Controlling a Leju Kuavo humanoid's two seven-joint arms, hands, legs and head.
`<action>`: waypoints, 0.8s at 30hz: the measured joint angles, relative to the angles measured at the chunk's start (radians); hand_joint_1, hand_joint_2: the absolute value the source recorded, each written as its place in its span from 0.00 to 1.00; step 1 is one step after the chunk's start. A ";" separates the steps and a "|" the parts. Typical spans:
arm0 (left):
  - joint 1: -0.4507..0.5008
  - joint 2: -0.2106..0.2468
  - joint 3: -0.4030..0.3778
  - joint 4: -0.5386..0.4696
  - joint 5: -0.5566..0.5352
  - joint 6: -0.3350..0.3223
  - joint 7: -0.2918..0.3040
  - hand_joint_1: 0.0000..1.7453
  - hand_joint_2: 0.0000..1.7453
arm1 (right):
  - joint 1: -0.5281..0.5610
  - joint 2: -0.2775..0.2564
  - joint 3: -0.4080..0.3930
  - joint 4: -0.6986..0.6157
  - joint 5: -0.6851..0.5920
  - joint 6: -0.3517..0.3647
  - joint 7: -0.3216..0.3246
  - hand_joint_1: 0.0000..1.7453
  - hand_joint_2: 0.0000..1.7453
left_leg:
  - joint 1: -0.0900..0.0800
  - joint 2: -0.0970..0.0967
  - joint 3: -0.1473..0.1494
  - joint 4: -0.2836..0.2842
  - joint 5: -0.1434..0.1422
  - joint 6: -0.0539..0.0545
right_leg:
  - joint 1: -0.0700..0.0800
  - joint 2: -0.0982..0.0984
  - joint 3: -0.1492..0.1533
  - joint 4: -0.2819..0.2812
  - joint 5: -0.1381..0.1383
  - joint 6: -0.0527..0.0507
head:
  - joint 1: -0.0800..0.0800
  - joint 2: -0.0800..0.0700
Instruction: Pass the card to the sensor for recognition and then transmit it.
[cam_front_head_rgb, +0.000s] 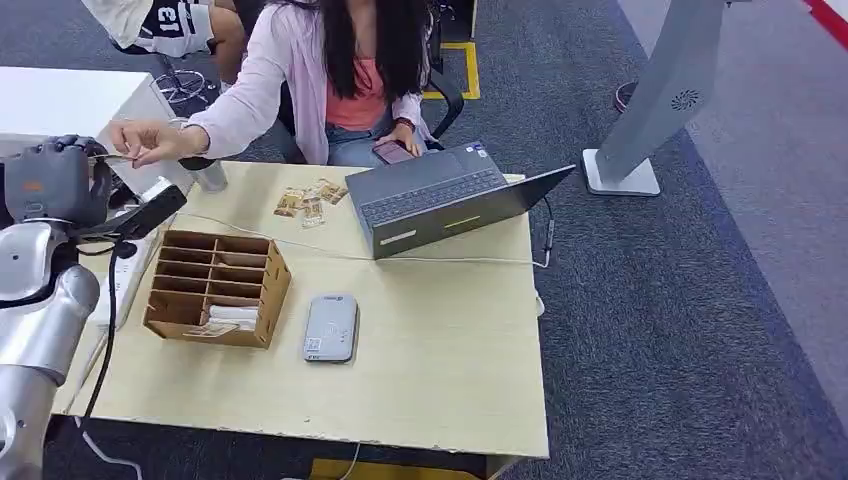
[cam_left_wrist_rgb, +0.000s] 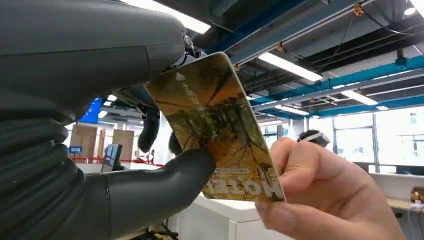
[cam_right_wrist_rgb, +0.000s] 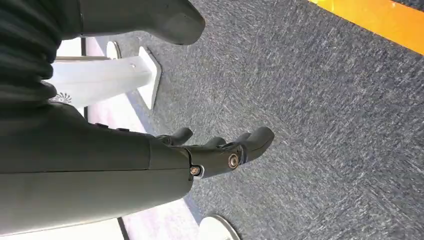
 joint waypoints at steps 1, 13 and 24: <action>0.000 0.000 0.000 0.000 0.001 0.000 -0.001 1.00 1.00 | 0.000 0.000 0.000 0.000 0.000 0.000 0.000 0.00 1.00 | 0.000 0.000 0.000 0.000 0.000 0.000 | 0.000 0.000 0.000 0.000 0.000 0.000 | 0.000 0.000; 0.043 -0.002 0.000 -0.002 0.018 0.011 -0.037 1.00 1.00 | 0.000 0.000 0.000 0.000 0.004 0.000 0.000 0.00 1.00 | 0.000 0.000 0.000 0.000 0.000 0.000 | 0.000 0.000 0.000 0.000 0.000 0.000 | 0.000 0.000; 0.166 -0.092 -0.071 -0.165 0.002 -0.008 -0.068 1.00 1.00 | 0.000 0.000 -0.002 0.000 0.021 0.000 0.000 0.00 1.00 | -0.001 -0.002 -0.001 0.001 0.000 0.001 | 0.000 -0.002 0.000 -0.001 0.000 0.000 | 0.000 0.000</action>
